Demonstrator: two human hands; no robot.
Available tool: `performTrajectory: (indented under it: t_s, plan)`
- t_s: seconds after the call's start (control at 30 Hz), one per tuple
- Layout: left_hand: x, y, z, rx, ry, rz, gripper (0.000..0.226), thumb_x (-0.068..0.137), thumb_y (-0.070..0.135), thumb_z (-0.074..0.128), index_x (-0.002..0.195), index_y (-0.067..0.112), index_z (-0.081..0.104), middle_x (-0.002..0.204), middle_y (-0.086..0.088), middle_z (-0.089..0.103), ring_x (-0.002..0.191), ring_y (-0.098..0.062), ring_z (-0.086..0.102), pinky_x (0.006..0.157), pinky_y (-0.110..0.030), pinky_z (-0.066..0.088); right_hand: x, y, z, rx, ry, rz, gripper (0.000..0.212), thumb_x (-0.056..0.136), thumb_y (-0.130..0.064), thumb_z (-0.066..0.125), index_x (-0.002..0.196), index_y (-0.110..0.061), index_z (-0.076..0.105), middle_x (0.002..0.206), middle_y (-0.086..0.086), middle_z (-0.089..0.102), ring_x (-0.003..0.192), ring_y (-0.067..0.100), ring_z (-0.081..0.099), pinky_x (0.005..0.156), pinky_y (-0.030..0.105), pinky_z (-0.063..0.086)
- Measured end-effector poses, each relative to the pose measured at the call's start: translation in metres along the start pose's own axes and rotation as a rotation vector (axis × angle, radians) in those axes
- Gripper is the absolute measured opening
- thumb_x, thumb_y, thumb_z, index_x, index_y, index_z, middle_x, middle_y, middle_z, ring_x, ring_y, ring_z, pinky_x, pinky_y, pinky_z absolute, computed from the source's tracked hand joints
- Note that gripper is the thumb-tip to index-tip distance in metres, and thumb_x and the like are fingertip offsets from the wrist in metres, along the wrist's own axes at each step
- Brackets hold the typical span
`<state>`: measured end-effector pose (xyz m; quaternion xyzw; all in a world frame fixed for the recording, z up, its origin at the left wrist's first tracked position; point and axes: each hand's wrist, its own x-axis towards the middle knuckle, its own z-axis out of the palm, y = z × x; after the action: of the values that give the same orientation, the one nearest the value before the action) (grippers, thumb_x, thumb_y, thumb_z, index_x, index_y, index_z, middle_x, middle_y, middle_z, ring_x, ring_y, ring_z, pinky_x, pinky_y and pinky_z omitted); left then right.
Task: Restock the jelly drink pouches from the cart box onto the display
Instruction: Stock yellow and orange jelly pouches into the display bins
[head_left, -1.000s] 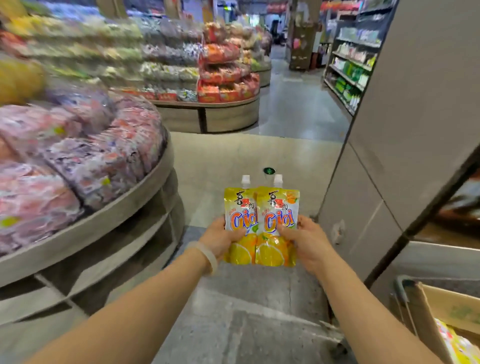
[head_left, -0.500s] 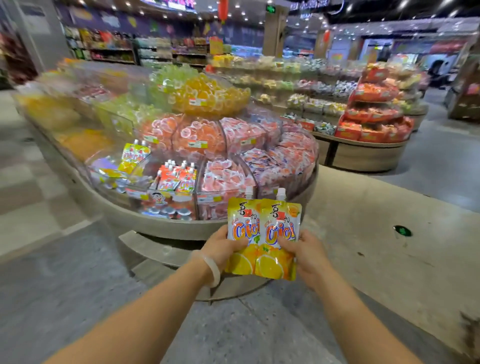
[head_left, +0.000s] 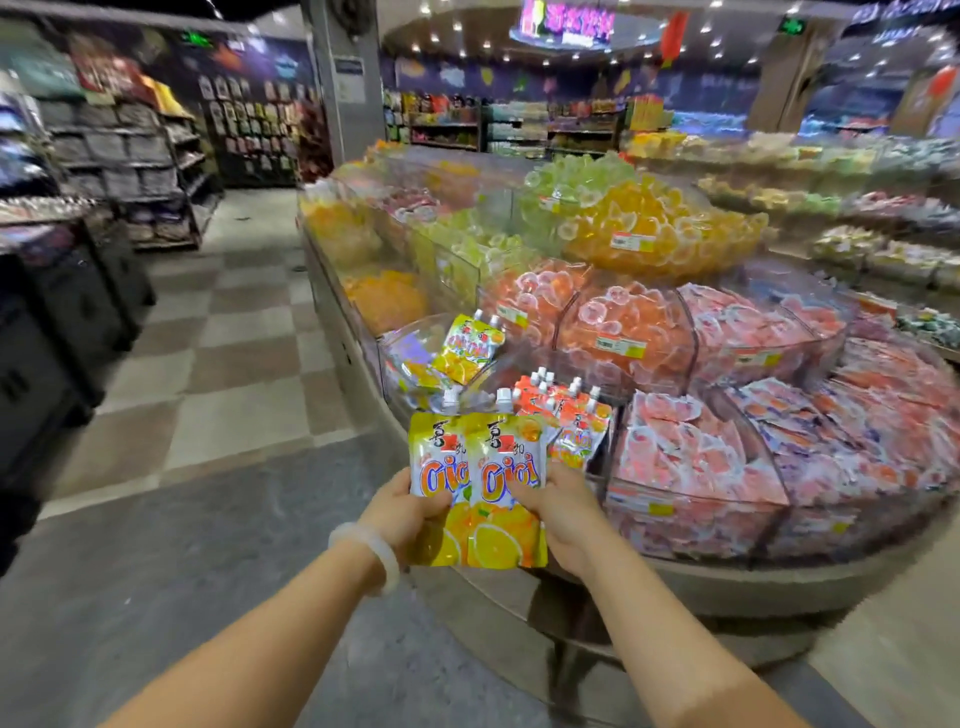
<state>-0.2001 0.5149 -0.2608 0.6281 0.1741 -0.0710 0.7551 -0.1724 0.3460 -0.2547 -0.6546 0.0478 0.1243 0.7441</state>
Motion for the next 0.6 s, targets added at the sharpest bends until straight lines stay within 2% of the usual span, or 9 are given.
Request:
performTrajectory:
  t_s: [0.07,0.17,0.27,0.33,0.4,0.53,0.6]
  plan:
    - [0.034,0.022,-0.014,0.022,0.031,0.007,0.037,0.089,-0.002,0.057,0.125,0.007,0.052,0.113,-0.018,0.067,0.099,-0.036,0.064,0.088,-0.052,0.051,0.04,-0.009,0.019,-0.027,-0.027,-0.009,0.022,0.086,0.005,0.06,0.086,-0.018,0.061,0.105,0.014,0.068,0.09,0.027,0.066,0.086,0.044,0.054]
    - [0.083,0.051,-0.031,0.029,0.047,0.024,0.034,0.09,-0.001,0.056,0.123,0.008,0.053,0.115,-0.018,0.066,0.103,-0.037,0.063,0.091,-0.053,0.049,0.099,-0.022,0.041,-0.023,-0.041,0.003,0.017,0.087,0.001,0.061,0.091,-0.016,0.062,0.111,0.015,0.068,0.102,0.031,0.065,0.095,0.05,0.05]
    - [0.126,0.069,-0.042,0.006,0.062,0.016,0.033,0.09,0.0,0.057,0.121,0.009,0.053,0.11,-0.016,0.068,0.098,-0.036,0.065,0.088,-0.054,0.051,0.151,-0.028,0.058,-0.009,-0.025,0.028,0.014,0.089,0.002,0.058,0.099,-0.007,0.063,0.109,0.015,0.067,0.102,0.031,0.064,0.096,0.052,0.049]
    - [0.158,0.075,-0.049,-0.016,0.074,0.018,0.03,0.09,-0.002,0.056,0.119,0.007,0.053,0.102,-0.014,0.068,0.088,-0.033,0.066,0.081,-0.051,0.052,0.185,-0.028,0.067,-0.013,0.002,0.045,0.023,0.09,0.002,0.056,0.113,0.002,0.06,0.115,0.022,0.065,0.108,0.037,0.062,0.096,0.055,0.047]
    - [0.19,0.082,-0.053,-0.035,0.09,0.012,0.03,0.09,-0.004,0.055,0.118,0.008,0.053,0.103,-0.017,0.066,0.089,-0.034,0.063,0.082,-0.052,0.051,0.216,-0.026,0.076,-0.029,0.053,0.054,0.025,0.091,0.0,0.055,0.115,0.004,0.059,0.114,0.024,0.065,0.109,0.038,0.062,0.096,0.056,0.047]
    - [0.272,0.098,-0.065,0.02,0.07,-0.016,0.022,0.087,0.001,0.061,0.104,0.014,0.059,0.102,-0.016,0.068,0.094,-0.037,0.065,0.085,-0.056,0.052,0.285,-0.021,0.092,-0.028,0.133,0.07,0.016,0.094,-0.009,0.053,0.109,-0.008,0.06,0.116,0.013,0.065,0.11,0.03,0.059,0.103,0.049,0.044]
    - [0.321,0.108,-0.07,0.072,0.037,-0.01,0.028,0.076,0.007,0.07,0.102,0.014,0.061,0.103,-0.015,0.069,0.098,-0.036,0.065,0.092,-0.056,0.05,0.32,-0.024,0.099,-0.029,0.204,0.05,0.013,0.095,-0.008,0.052,0.104,-0.002,0.058,0.113,0.014,0.064,0.102,0.024,0.058,0.096,0.036,0.045]
